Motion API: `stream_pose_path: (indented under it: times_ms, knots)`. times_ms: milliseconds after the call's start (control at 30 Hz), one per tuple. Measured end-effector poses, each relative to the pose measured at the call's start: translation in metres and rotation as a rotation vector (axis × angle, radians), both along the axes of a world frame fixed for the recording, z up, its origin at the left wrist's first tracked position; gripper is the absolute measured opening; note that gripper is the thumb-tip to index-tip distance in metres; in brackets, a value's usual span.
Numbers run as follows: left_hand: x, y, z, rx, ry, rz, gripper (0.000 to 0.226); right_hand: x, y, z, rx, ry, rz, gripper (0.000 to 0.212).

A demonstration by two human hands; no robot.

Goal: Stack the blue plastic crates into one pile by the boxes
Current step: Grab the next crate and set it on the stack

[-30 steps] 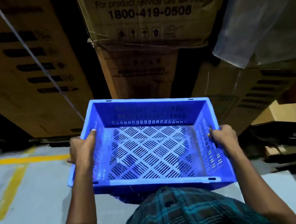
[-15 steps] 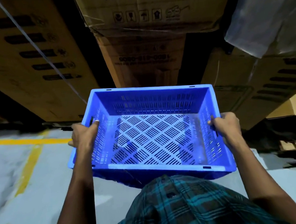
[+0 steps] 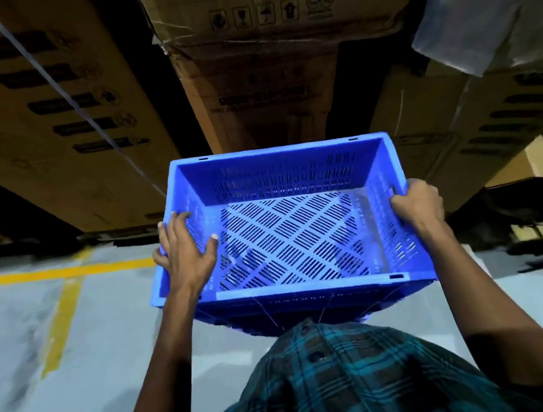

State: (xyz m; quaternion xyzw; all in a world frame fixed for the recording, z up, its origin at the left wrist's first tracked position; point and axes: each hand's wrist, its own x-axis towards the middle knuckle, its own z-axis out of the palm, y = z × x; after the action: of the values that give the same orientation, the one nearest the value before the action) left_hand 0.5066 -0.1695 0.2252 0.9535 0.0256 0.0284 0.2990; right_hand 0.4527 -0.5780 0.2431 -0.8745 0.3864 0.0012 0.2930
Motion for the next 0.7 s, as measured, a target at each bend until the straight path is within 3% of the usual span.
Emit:
stream_pose_path:
  times_ms: [167,300,400,567,700]
  knots:
    - [-0.017,0.002,-0.001,0.107,-0.047,-0.347,0.049,-0.028,0.025,0.005,-0.160,0.020,-0.016,0.034]
    - [-0.040,0.007,0.011,0.022,0.039,-0.656,0.059,-0.063,0.053,0.002,-0.212,0.034,-0.103,0.040]
    - [-0.051,0.017,0.011,0.067,-0.012,-0.817,0.064,-0.088,0.072,-0.004,-0.238,-0.016,-0.180,0.055]
    - [-0.043,0.028,0.002,0.196,-0.089,-0.875,0.042,-0.116,0.114,-0.020,-0.156,-0.098,-0.256,0.076]
    - [-0.041,0.028,0.005,0.232,-0.069,-0.850,0.039,-0.113,0.151,-0.023,-0.075,-0.066,-0.285,0.068]
